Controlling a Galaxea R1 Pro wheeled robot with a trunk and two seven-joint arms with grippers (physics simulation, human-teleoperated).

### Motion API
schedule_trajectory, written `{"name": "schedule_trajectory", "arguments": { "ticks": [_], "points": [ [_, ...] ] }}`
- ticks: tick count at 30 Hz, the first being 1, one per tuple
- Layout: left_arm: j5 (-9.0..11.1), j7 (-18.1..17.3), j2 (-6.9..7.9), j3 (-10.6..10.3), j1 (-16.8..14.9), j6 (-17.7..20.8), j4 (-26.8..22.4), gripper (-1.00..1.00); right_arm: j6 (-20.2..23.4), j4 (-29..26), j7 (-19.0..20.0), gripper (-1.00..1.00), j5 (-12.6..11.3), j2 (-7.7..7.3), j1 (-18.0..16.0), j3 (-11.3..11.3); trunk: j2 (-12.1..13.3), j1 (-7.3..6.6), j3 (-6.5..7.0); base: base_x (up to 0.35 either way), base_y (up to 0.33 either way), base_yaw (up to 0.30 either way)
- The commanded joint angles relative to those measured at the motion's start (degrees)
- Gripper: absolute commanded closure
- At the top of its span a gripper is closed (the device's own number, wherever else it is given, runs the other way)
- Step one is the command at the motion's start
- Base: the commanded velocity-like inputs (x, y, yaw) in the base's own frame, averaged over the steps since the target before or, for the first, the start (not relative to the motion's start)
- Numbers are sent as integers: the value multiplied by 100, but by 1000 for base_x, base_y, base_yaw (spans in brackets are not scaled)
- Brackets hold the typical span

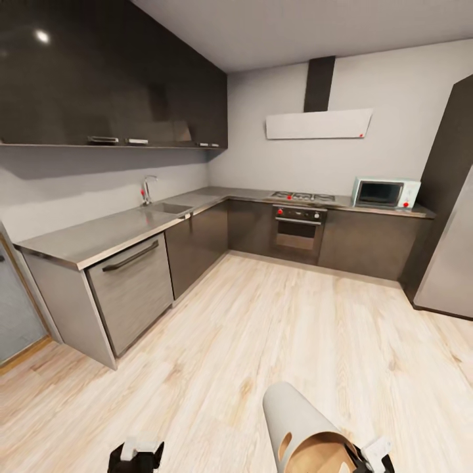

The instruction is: Put the three can of soda from the living room inside the tash can in the kitchen.

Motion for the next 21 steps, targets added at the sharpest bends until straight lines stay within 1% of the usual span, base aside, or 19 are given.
{"name": "schedule_trajectory", "arguments": {
  "ticks": [1,2,3,6,8,9,10,14,19,21],
  "points": [
    [-2,-2,-3,2,-56,42,-60,-100,6,-13,33,100,-56,1,-3,-39,41,-23,18,0,0,0],
    [-1,-3,-6,2,-93,98,-115,-100,6,-14,33,100,-55,1,-3,-41,81,-45,36,0,0,0],
    [4,-4,-7,3,-146,243,-247,-100,6,-14,32,100,-58,1,-3,-47,121,-67,54,0,0,0],
    [15,-12,-7,3,-191,451,-506,-100,6,-15,32,100,-61,1,-3,-51,242,-133,108,0,0,0],
    [40,-42,-16,2,-218,595,-844,-100,4,-21,32,100,-63,1,-3,-53,322,-177,144,0,0,0],
    [50,-50,-19,3,-223,606,-994,-100,4,-22,32,100,-63,1,-3,-51,362,-199,162,0,0,0],
    [53,-48,-20,5,-224,605,-1058,-100,3,-23,32,100,-63,1,-3,-49,402,-221,180,0,0,0],
    [41,-49,-24,-3,-229,567,-1217,-100,0,-29,30,100,-64,1,-3,-45,402,-221,180,0,0,0],
    [10,-47,-26,-38,-226,404,-1137,-100,-9,-106,25,100,-66,0,-4,-47,402,-221,180,0,0,0],
    [-9,-42,-31,-51,-227,254,-1047,-100,-7,-221,24,100,-71,4,-9,-49,402,-221,180,0,0,0]
  ]
}}
